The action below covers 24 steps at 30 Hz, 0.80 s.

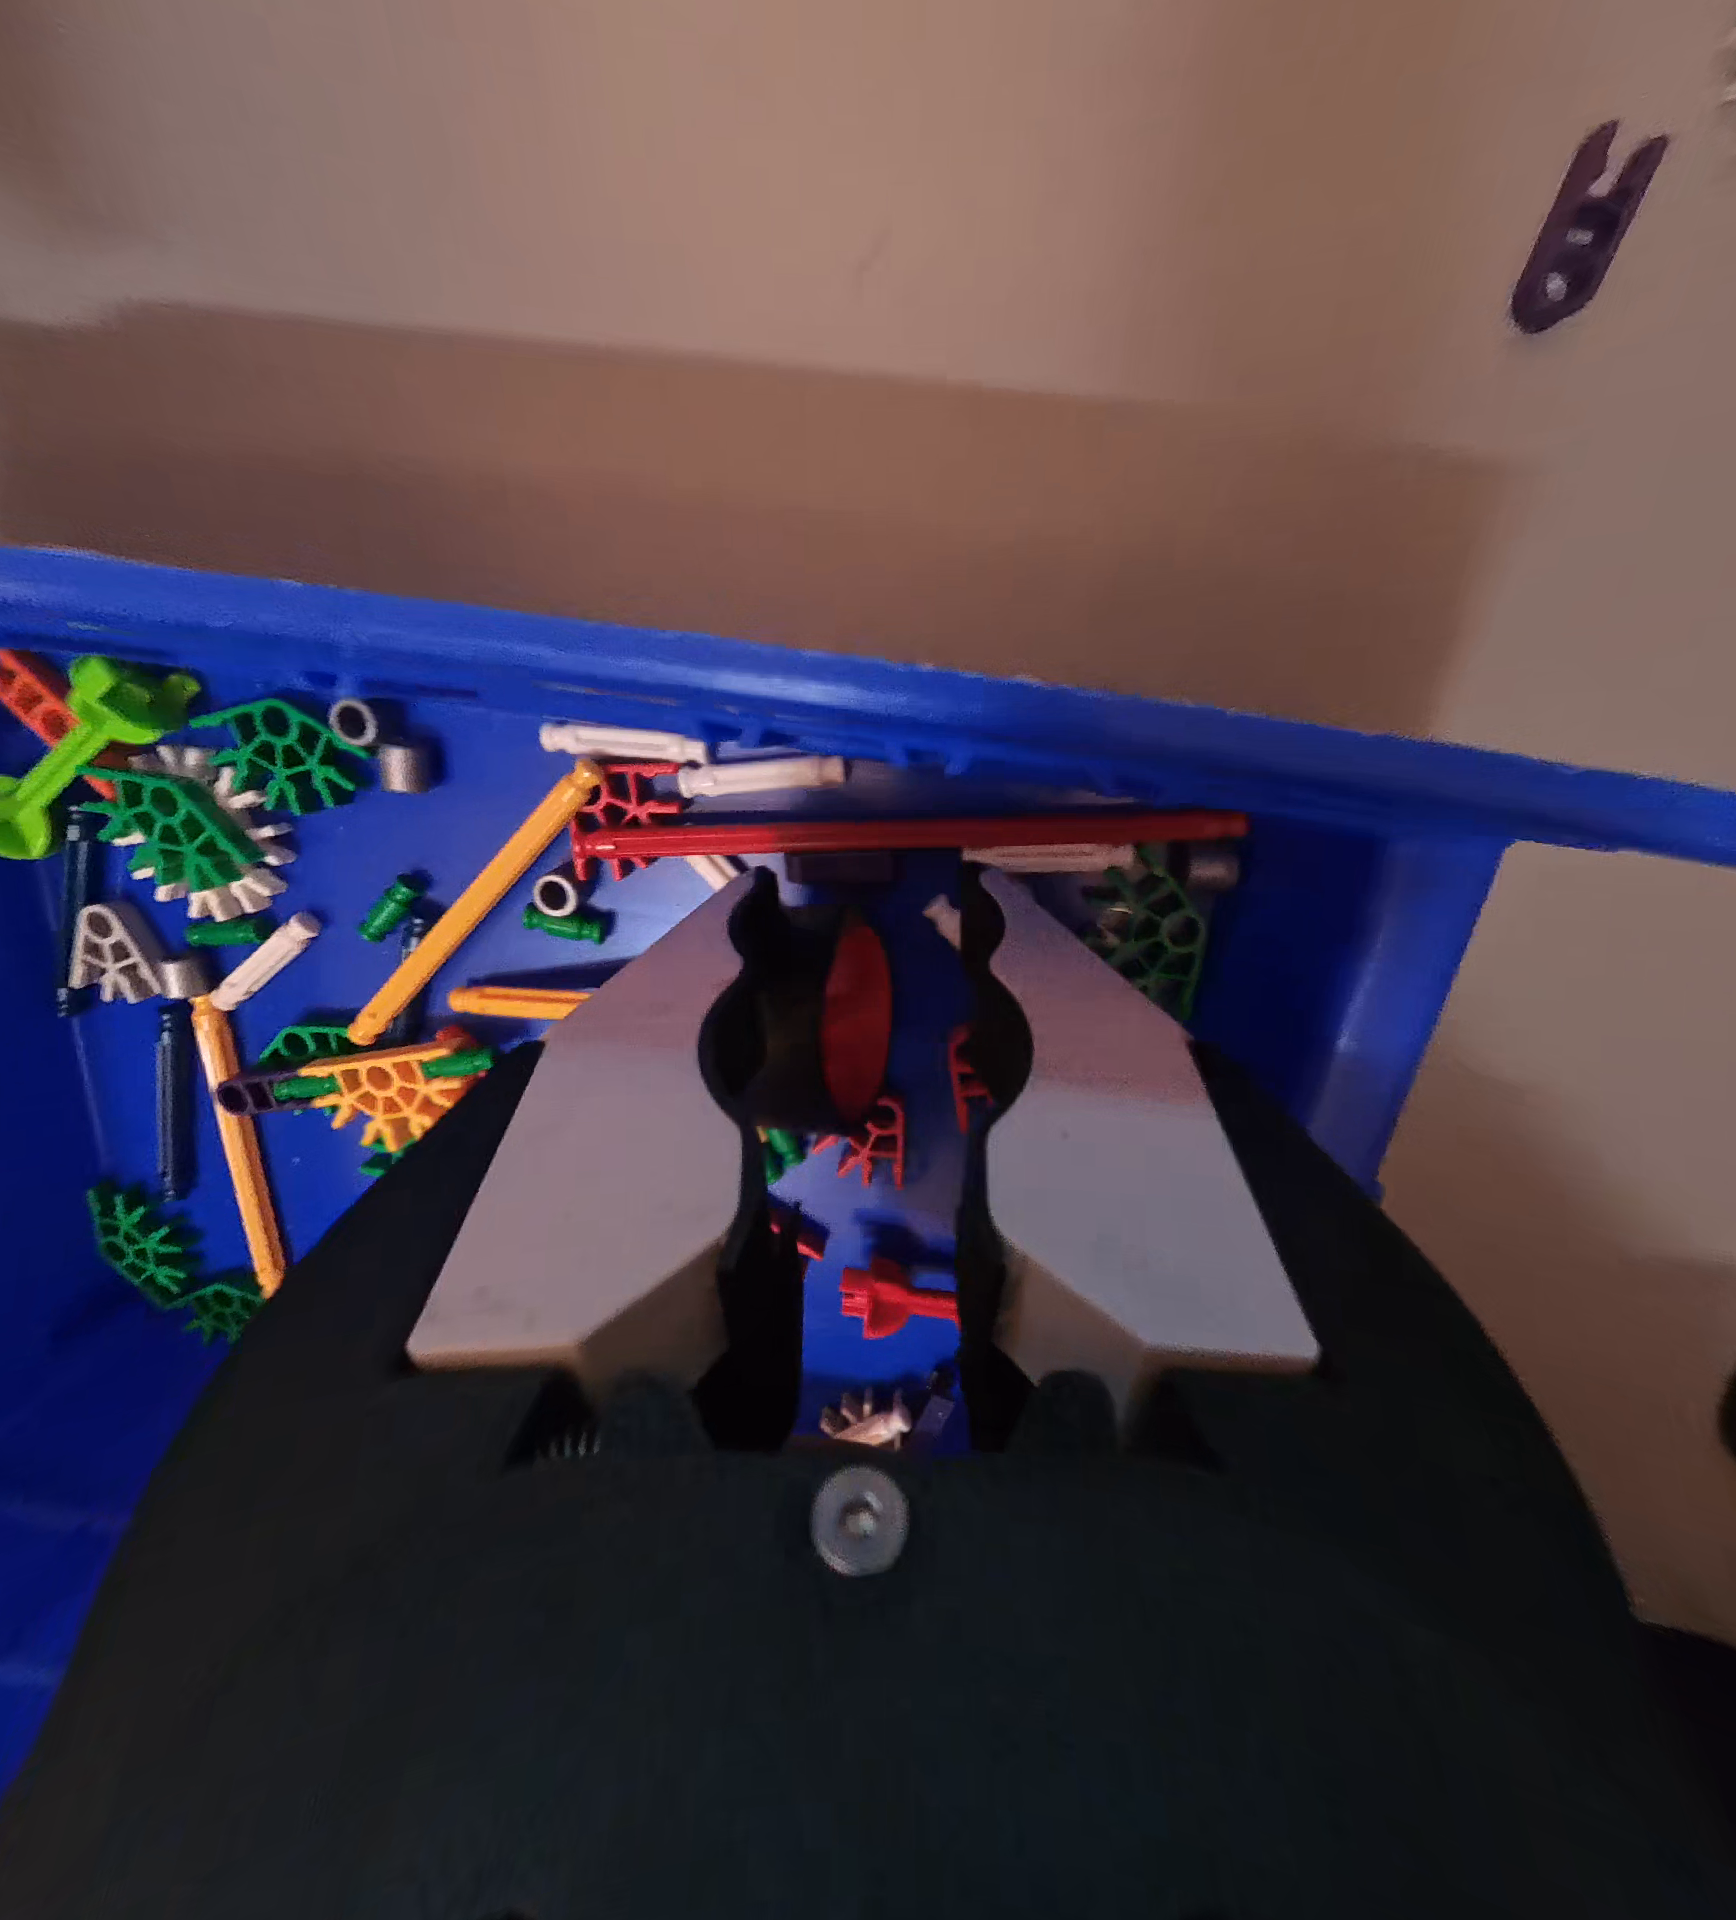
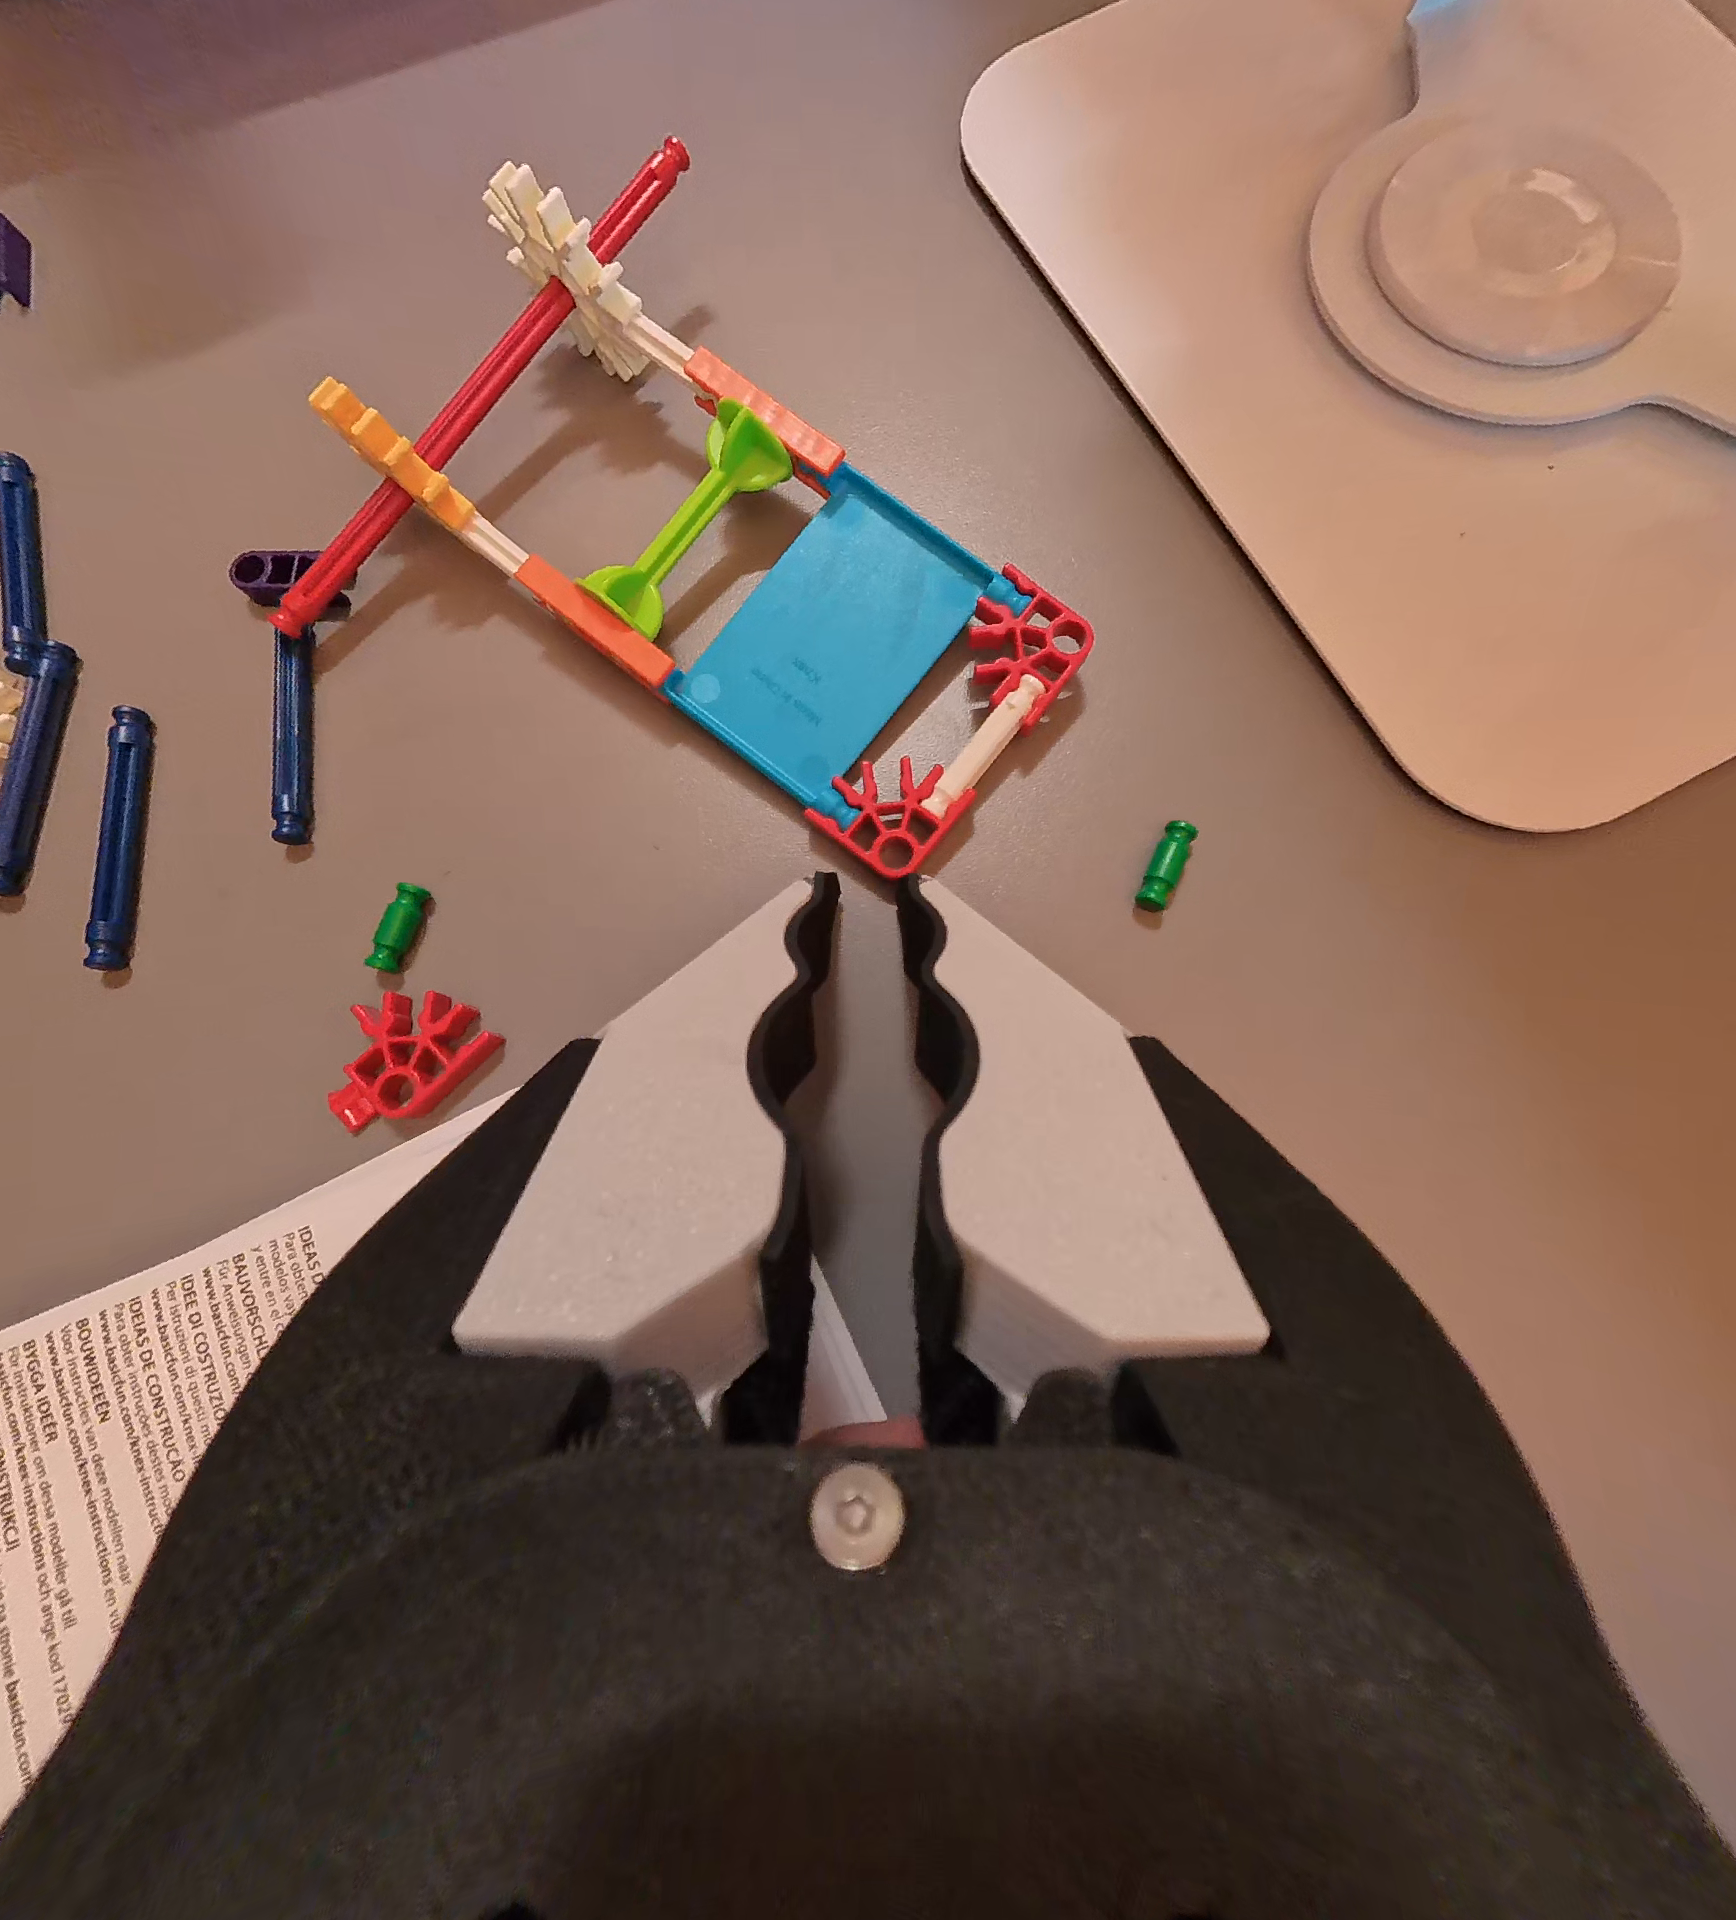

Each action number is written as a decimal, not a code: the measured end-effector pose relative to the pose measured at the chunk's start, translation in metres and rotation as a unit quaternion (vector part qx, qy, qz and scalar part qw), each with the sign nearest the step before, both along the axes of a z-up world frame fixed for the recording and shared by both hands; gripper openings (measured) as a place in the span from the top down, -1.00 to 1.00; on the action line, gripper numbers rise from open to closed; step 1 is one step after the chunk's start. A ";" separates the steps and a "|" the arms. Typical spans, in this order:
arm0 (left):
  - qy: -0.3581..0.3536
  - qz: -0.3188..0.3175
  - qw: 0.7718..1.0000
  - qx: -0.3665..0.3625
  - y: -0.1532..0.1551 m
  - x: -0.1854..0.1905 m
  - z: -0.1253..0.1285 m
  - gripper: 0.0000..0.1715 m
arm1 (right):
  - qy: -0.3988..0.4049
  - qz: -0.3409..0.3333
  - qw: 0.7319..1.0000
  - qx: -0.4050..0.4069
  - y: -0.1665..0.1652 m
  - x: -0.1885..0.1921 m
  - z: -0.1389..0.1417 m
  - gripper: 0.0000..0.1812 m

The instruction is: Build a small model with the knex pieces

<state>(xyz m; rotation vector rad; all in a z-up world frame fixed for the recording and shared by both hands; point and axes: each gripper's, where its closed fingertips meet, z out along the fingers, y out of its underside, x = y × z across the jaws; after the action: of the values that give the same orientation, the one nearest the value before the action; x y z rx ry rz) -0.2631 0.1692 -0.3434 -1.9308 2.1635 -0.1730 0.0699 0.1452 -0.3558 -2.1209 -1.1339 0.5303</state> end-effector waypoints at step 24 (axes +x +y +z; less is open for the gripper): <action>-0.146 0.018 0.986 0.078 -0.001 0.034 0.131 0.76 | -0.005 0.014 1.000 -0.003 -0.004 -0.001 -0.001 0.88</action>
<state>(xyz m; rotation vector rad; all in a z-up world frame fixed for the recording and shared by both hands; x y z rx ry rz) -0.2290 0.1680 -0.2129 -1.7356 1.8942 -0.2550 0.0685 0.1409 -0.3573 -2.1173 -1.1694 0.5365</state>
